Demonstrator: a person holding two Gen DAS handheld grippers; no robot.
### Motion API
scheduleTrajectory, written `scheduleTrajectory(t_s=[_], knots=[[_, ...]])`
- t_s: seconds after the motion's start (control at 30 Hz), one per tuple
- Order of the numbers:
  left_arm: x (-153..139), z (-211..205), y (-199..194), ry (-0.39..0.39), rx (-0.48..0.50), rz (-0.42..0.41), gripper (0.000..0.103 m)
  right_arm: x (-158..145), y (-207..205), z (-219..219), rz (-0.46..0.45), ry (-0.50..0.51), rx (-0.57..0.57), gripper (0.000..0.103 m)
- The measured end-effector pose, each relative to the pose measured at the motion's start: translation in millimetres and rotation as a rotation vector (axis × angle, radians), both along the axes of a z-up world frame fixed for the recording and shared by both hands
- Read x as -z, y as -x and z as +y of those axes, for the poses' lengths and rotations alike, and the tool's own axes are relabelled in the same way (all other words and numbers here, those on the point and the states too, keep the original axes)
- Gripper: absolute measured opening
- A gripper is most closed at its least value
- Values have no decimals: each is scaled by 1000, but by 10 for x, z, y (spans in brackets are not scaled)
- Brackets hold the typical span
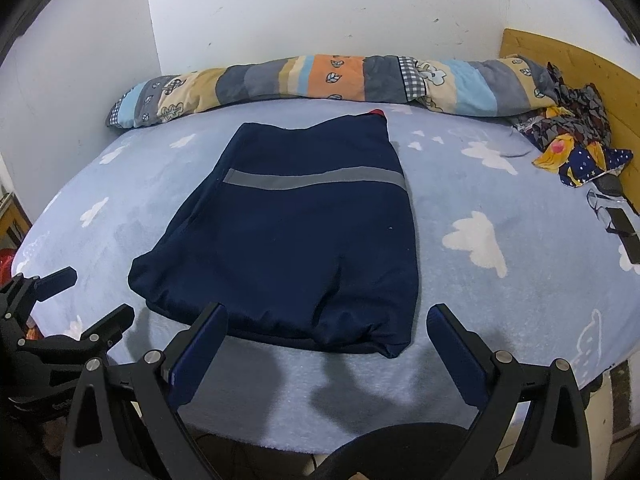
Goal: Fold large clothes
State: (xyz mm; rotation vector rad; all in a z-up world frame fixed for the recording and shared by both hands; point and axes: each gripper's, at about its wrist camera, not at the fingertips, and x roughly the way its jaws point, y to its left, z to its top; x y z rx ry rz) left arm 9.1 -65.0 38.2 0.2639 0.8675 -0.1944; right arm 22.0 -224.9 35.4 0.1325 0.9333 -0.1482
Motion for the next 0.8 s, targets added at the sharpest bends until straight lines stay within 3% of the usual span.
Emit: scheduleTrajectory(t_s=[0.8], knots=[[-22, -21, 35, 0, -1, -3, 91, 12, -3, 35, 4, 17, -9, 101]])
